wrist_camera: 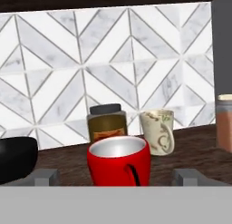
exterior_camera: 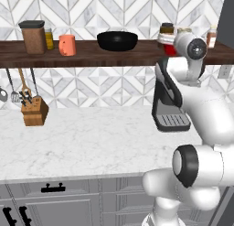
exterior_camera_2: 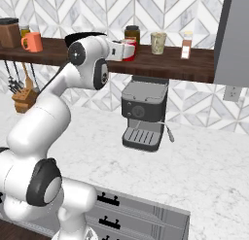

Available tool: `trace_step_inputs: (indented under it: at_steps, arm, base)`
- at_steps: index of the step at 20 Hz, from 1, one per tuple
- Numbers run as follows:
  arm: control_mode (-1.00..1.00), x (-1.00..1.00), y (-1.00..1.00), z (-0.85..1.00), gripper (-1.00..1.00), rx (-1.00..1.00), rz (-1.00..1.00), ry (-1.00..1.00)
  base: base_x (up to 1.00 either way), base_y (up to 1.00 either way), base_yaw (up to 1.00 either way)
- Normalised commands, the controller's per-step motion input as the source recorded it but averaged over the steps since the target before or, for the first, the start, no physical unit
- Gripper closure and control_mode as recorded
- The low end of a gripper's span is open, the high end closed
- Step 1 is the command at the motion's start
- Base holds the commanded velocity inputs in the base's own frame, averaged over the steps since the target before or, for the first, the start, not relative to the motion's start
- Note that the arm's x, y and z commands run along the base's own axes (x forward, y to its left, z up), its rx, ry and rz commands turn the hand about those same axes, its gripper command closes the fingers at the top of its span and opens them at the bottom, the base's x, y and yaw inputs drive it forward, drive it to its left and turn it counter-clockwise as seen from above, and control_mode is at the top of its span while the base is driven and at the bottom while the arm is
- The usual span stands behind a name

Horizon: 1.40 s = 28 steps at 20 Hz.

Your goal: Gather all objects into one cabinet and sort the glasses and bowls to opposite sides.

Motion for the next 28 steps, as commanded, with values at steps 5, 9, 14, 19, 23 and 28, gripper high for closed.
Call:
trace_step_inputs:
  at_steps: [5,9,14,19,23,28]
  arm:
    - [-1.0,-0.42,0.22,0.03,-1.0,0.0,0.11,-0.03]
    - [-1.0,-0.38,0.29,0.14,-1.0,0.0,0.19,-0.06]
    - [-1.0,-0.39,0.34,0.27,-1.0,-0.01,0.17,-0.13]
    - [-1.0,-0.34,0.76,0.11,-1.0,-0.02,0.14,-0.03]
    - [-1.0,-0.17,1.0,-0.01,-1.0,-0.12,-0.1,0.0]
    - [-1.0,-0.22,1.0,-0.01,-1.0,-0.14,-0.24,-0.05]
  base:
    - [0.0,0.0,0.0]
    - [0.0,0.0,0.0]
    - [0.0,0.0,0.0]
    - [0.0,0.0,0.0]
    - [0.0,0.0,0.0]
    - [0.0,0.0,0.0]
